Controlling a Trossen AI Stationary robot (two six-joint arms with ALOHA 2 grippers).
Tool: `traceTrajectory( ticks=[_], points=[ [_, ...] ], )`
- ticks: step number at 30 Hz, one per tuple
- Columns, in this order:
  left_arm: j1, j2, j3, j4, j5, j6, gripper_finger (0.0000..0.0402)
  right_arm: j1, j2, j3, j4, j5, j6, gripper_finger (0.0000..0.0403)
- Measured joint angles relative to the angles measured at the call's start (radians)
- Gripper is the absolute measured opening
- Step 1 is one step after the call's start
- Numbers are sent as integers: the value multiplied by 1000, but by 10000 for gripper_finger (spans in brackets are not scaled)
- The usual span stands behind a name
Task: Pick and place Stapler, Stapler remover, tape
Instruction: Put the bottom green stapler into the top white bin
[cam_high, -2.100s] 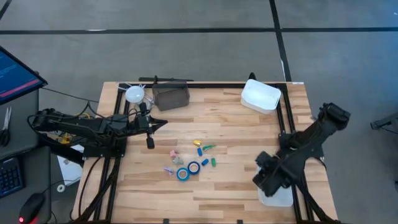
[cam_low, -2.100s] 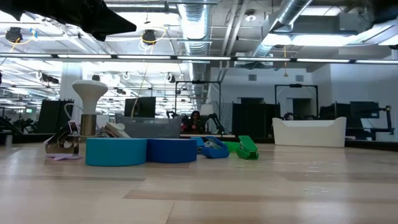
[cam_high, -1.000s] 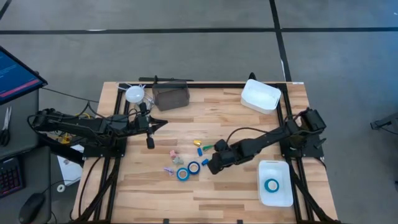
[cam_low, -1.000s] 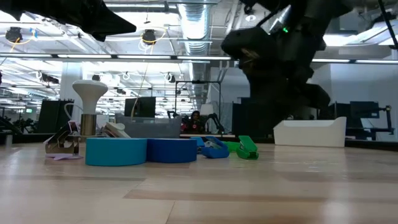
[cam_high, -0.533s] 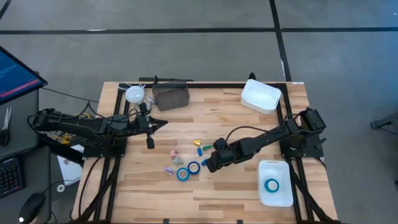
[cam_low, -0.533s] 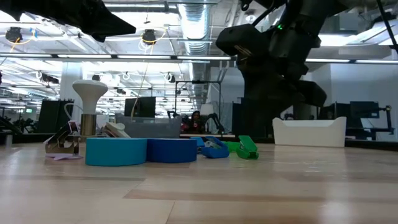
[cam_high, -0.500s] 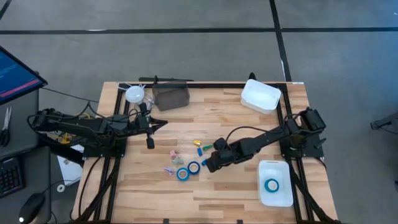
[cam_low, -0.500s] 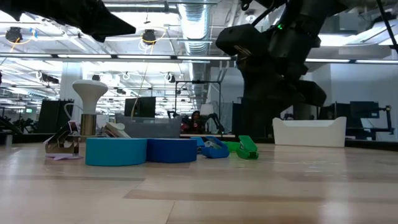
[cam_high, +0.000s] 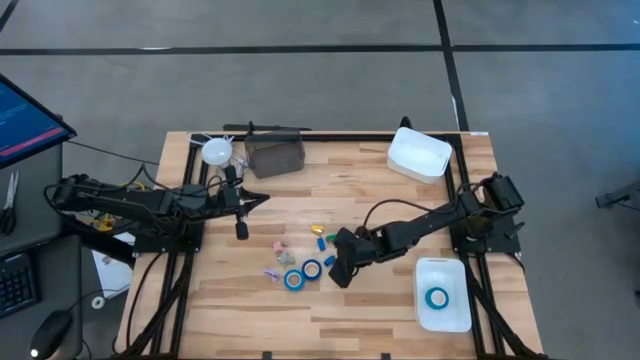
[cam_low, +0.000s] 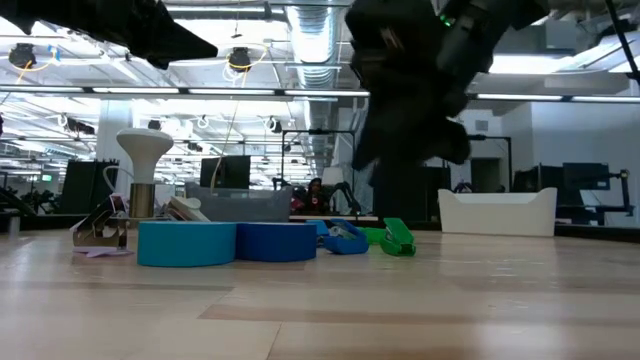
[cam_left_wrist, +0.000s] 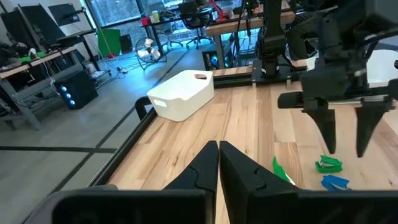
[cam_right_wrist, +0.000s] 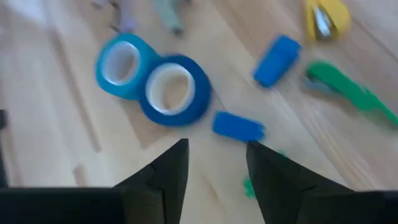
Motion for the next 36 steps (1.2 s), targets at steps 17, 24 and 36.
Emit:
traceTrajectory(
  ticks=[17,24,36],
  points=[
    [0,0,0,-3,0,1,8,23,101,339,-509,-70,145,102],
    [0,0,0,-9,0,1,8,20,238,439,-712,4,294,105],
    [0,-1,-2,-27,0,1,8,14,301,442,-642,41,279,178]
  ],
)
